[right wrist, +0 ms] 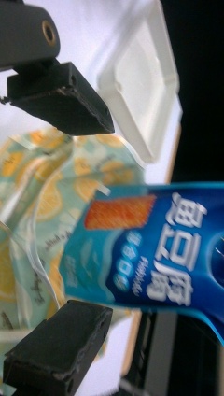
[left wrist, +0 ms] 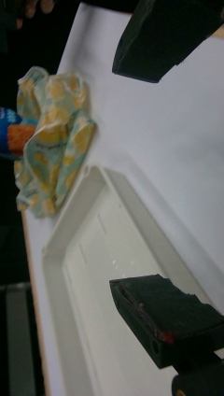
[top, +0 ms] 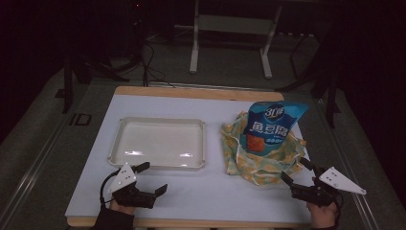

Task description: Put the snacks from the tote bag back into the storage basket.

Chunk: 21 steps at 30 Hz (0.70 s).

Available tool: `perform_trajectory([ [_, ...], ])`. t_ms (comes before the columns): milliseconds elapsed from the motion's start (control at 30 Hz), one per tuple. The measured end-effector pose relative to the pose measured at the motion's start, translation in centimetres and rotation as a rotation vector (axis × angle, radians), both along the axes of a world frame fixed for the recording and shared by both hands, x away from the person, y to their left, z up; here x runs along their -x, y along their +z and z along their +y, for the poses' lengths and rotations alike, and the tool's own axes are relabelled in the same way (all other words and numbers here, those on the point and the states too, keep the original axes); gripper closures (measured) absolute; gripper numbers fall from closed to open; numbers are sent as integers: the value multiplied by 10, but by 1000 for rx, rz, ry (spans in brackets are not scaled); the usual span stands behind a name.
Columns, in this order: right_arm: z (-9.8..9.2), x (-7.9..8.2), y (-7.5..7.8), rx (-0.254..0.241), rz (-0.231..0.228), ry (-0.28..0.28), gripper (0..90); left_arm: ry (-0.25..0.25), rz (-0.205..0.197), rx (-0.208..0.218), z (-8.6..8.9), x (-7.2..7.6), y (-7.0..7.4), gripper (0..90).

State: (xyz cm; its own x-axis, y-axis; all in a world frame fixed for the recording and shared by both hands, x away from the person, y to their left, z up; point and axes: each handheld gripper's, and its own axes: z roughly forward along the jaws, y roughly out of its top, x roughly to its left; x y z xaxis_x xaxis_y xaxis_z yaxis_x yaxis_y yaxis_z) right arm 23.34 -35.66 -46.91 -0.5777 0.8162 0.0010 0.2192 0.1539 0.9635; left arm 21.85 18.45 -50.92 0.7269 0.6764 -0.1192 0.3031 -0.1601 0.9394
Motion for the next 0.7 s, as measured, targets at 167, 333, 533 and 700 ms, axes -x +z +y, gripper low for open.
perform_trajectory([
  [167,1,1,-2,33,41,34,106,-15,25,-10,-2,-1,-1,16],
  [333,-3,1,-6,40,79,109,106,-61,32,-2,-3,0,1,16],
  [533,-16,-2,5,-8,48,200,106,-110,35,48,-3,-3,8,16],
  [700,-19,-5,10,-7,38,234,105,-126,17,48,-3,-2,13,16],
])
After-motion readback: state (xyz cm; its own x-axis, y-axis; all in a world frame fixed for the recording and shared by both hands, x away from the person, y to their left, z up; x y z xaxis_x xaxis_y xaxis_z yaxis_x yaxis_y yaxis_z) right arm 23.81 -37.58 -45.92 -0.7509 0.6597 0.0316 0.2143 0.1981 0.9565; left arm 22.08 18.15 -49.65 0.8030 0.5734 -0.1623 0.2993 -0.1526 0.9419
